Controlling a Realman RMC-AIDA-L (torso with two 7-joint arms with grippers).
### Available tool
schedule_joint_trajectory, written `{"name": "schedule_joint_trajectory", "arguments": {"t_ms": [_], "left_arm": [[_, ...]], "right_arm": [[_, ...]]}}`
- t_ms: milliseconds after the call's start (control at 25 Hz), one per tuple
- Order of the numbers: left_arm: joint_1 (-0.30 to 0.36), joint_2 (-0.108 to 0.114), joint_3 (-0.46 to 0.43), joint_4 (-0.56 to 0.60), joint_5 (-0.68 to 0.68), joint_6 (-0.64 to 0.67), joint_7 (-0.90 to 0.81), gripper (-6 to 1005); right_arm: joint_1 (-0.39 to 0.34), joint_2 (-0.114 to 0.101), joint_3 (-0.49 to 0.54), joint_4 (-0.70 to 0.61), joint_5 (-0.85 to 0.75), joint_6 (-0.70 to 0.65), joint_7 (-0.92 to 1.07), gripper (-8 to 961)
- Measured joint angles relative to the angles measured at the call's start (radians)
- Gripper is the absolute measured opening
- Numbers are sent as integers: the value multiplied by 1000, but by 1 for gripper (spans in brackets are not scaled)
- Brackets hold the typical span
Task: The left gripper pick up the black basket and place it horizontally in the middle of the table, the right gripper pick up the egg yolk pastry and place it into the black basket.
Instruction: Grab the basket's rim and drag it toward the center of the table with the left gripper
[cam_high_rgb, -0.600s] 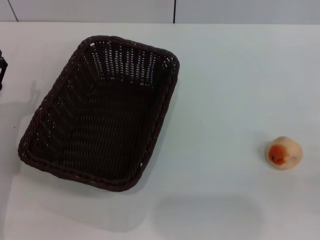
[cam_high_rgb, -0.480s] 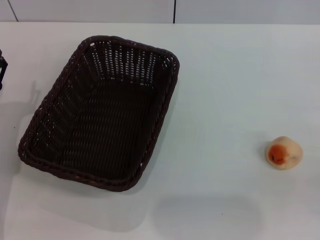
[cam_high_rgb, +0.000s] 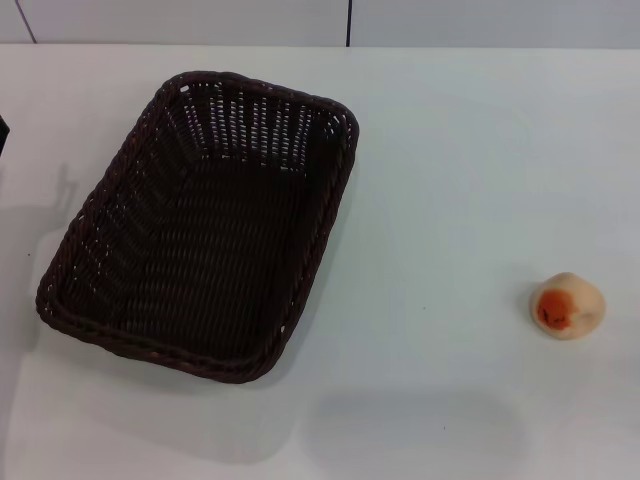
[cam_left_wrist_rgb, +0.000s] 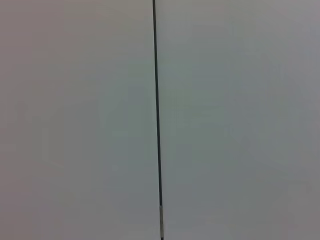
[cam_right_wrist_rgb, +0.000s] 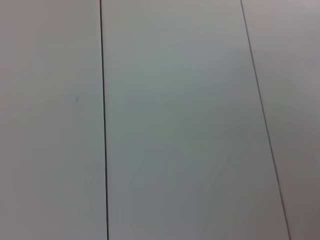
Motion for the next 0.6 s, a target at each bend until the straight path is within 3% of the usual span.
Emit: {"name": "schedule_joint_trajectory", "arguments": {"t_ms": [600], "left_arm": [[1,1,0,0,0,19,1,800]], "right_arm": [[-2,0,-10,4,0,-2,0,774]]}}
